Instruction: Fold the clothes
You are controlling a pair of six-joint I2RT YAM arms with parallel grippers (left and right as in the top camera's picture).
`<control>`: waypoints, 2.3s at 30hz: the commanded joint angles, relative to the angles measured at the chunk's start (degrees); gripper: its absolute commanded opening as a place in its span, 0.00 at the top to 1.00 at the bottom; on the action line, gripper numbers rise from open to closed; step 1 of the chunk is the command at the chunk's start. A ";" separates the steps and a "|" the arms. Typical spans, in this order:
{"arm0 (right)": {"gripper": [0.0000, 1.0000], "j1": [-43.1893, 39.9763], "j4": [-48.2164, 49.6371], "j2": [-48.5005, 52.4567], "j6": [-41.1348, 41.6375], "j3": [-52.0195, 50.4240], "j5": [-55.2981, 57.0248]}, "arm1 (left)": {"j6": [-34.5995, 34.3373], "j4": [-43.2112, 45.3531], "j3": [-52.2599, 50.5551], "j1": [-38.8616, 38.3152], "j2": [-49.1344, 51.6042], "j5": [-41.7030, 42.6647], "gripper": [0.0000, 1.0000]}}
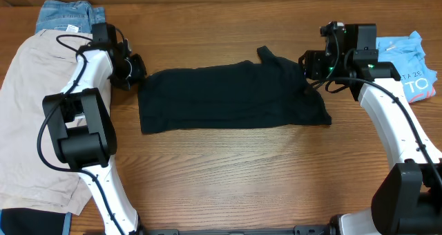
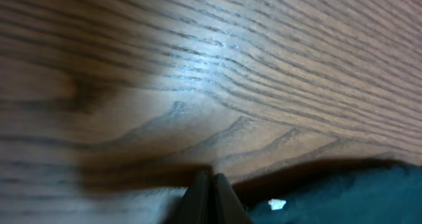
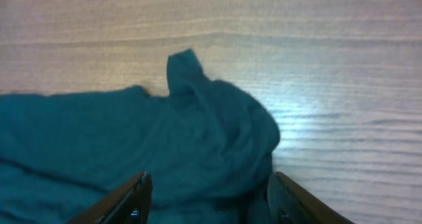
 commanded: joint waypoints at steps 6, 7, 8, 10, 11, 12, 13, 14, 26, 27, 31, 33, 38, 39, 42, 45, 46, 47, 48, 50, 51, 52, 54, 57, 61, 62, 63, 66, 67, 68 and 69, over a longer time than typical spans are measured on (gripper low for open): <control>0.39 0.24 10.03 3.48 -2.45 0.85 0.33 | -1.60 -7.21 10.97 0.33 0.74 2.54 0.96; 0.39 0.28 11.54 4.55 -3.37 0.85 -0.50 | -1.66 -7.26 11.08 0.31 0.74 2.97 0.96; 0.39 0.35 13.99 6.12 -3.67 0.85 -1.75 | -1.66 -7.26 11.08 0.31 0.74 3.65 0.96; 0.39 0.66 17.64 8.28 -3.67 0.85 -2.93 | -1.68 -7.48 11.08 0.33 0.74 4.37 0.96; 0.40 0.96 19.98 9.64 -3.69 0.85 -3.17 | -1.70 -7.63 11.08 0.33 0.74 4.37 0.96; 0.41 1.27 22.14 10.78 -3.69 0.85 -3.15 | -1.70 -7.80 11.08 0.33 0.74 4.37 0.96; 0.41 1.66 24.44 11.87 -3.67 0.85 -3.19 | -1.70 -8.00 11.08 0.31 0.74 4.37 0.96; 0.44 2.23 26.86 13.09 -3.67 0.85 -3.19 | -1.70 -8.20 11.08 0.31 0.74 4.37 0.96; 0.43 6.73 38.12 24.83 -3.65 0.85 -2.05 | -1.46 -8.66 11.08 0.31 0.74 4.33 0.96; 0.43 6.73 37.92 25.22 -3.65 0.85 -2.03 | -1.46 -8.63 11.08 0.33 0.74 4.33 0.96; 0.40 6.73 37.51 25.49 -3.65 0.85 -0.55 | -1.49 -8.63 11.08 0.31 0.74 4.33 0.96; 0.39 6.73 36.52 25.49 -3.65 0.85 -0.57 | -1.49 -8.66 11.08 0.31 0.74 4.33 0.96; 0.37 6.75 33.38 25.57 -3.67 0.85 -0.57 | -1.49 -8.63 11.08 0.31 0.74 3.67 0.96; 0.37 6.75 33.05 25.57 -3.67 0.85 -0.55 | -1.49 -8.61 11.08 0.31 0.74 3.67 0.96; 0.38 6.75 32.37 25.57 -3.65 0.85 -0.52 | -1.46 -8.63 11.08 0.33 0.74 3.67 0.96; 0.51 6.73 32.41 25.57 -3.58 0.85 0.98 | -1.44 -8.68 11.08 0.33 0.74 3.67 0.96; 0.61 6.75 32.39 25.57 -3.06 0.85 2.93 | -1.44 -8.68 11.08 0.33 0.74 3.67 0.96; 0.68 6.75 32.35 25.57 -2.58 0.85 4.94 | -1.46 -8.68 11.08 0.33 0.74 3.67 0.96; 0.70 6.73 32.33 25.57 -1.40 0.85 6.86 | -1.46 -8.68 11.08 0.33 0.74 3.69 0.96; 0.75 6.73 32.30 25.57 -1.29 0.85 7.72 | -1.46 -8.68 11.08 0.33 0.74 3.67 0.96; 0.78 6.73 32.30 25.57 -1.29 0.85 7.69 | -1.46 -8.66 11.08 0.33 0.74 3.67 0.96; 0.81 6.73 32.30 25.57 -1.29 0.85 7.72 | -1.46 -8.66 11.08 0.33 0.74 3.67 0.96; 0.92 6.73 32.30 25.57 -1.25 0.85 8.09 | -1.46 -8.66 11.08 0.33 0.74 3.67 0.96; 0.96 6.73 32.44 25.57 -1.25 0.85 8.07 | -1.49 -8.68 11.08 0.33 0.74 3.72 0.96; 0.96 6.71 32.50 25.14 -1.25 1.11 8.07 | -1.46 -8.66 11.08 0.33 0.74 4.02 0.96; 0.96 6.69 32.28 24.85 -1.14 1.40 8.04 | -1.44 -8.70 11.10 0.33 0.50 4.26 0.96; 0.96 6.69 31.87 24.44 -0.59 1.75 8.09 | -1.38 -8.72 11.10 0.33 0.42 4.46 0.96; 0.96 6.58 30.40 22.51 1.01 3.15 8.28 | -1.22 -8.83 11.10 0.37 -0.76 4.72 0.96; 0.96 6.58 29.75 21.64 1.36 3.65 8.33 | -1.27 -8.81 11.10 0.48 -1.40 4.74 0.96; 0.96 6.58 29.00 20.76 1.31 4.15 8.35 | -1.27 -8.83 11.10 0.48 -1.92 4.72 0.96; 0.96 6.58 28.00 19.89 1.31 4.68 8.68 | -1.27 -8.96 11.10 0.48 -2.71 4.74 0.96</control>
